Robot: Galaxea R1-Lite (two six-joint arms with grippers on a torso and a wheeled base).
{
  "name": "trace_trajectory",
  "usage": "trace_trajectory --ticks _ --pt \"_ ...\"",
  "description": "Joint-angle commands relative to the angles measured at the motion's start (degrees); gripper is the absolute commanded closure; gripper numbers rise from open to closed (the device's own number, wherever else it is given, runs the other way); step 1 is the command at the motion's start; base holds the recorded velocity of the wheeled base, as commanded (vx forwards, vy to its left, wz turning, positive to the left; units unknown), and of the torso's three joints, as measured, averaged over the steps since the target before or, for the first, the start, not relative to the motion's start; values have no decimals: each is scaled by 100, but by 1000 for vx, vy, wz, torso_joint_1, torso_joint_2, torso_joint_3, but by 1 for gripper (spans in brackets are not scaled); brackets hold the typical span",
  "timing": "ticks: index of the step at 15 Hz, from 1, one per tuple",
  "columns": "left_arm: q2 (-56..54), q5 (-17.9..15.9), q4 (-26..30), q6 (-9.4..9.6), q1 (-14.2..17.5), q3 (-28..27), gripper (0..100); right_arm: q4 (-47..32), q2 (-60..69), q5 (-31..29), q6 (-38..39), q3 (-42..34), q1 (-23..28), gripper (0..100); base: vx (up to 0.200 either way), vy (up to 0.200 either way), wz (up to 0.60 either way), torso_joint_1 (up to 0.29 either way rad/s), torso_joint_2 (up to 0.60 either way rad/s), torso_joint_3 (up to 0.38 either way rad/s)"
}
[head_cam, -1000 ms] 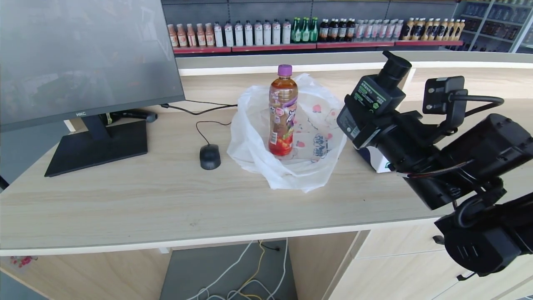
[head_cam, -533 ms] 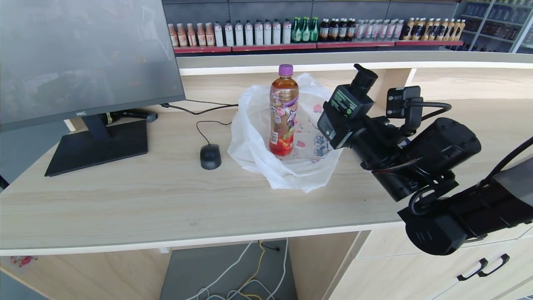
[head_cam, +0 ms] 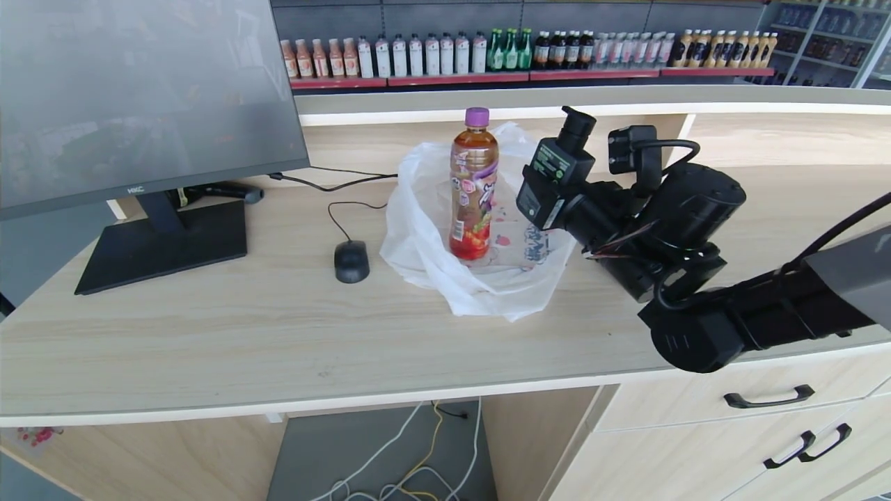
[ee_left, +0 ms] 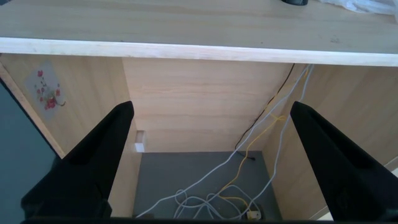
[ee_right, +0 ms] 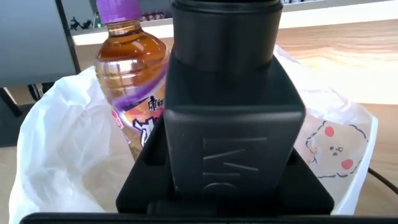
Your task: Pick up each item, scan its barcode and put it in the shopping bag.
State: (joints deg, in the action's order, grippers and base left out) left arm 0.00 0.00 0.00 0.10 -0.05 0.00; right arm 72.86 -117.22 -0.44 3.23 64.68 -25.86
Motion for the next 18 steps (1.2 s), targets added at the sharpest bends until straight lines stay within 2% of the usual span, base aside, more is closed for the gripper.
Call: trace_trajectory --ticks 1,7,11,18 --pt "0 0 0 -1 5 0 0 44 -389 -9 2 299 221 100 0 0 0 0 0 0" --pt "0 0 0 -1 -4 0 0 17 -872 193 46 642 371 100 0 0 0 0 0 0" --pt "0 0 0 -1 5 0 0 -457 -951 193 46 985 529 100 0 0 0 0 0 0" --pt "0 0 0 -1 5 0 0 -475 -1154 193 46 1125 538 100 0 0 0 0 0 0"
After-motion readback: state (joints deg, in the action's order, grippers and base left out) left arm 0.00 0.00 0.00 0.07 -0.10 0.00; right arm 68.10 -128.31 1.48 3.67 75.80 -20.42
